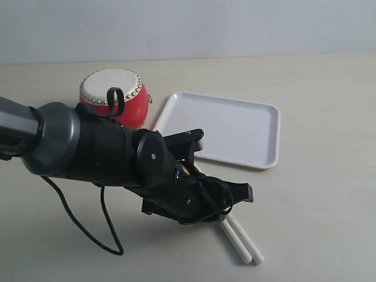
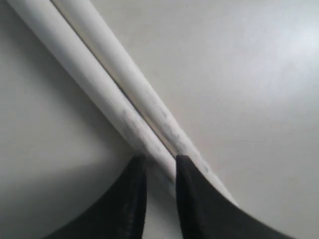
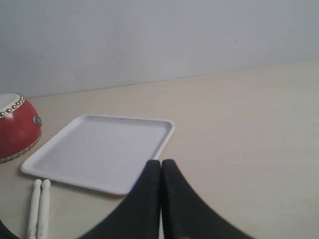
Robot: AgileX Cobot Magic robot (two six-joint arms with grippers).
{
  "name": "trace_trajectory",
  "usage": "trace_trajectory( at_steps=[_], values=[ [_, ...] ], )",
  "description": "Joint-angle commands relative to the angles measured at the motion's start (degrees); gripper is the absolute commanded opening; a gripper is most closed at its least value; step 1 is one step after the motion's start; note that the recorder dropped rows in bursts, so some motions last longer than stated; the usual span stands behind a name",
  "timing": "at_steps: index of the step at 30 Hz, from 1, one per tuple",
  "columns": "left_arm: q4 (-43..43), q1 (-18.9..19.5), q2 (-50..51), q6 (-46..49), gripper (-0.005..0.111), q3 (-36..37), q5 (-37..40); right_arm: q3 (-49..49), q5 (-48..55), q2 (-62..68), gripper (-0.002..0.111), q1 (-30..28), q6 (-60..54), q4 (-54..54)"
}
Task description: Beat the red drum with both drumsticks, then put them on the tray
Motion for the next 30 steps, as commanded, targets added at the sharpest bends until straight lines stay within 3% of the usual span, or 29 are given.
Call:
trace_trajectory(
  at_steps=[1, 21, 30],
  values=[
    [0.88, -0.06, -0.12, -0.43, 0.023, -0.31, 1.66, 0.3, -0.36, -0.38, 0.0, -0.18, -0.15, -0.11],
    [0.86, 1.51, -0.12, -8.61, 0.023, -0.53, 5.15, 0.3, -0.36, -0.38, 0.0, -0.18, -0.15, -0.11],
    [1.08, 1.51, -0.12, -8.89, 0.023, -3.95, 7.61, 0.3, -0.36, -0.38, 0.0, -0.18, -0.15, -0.11]
  ],
)
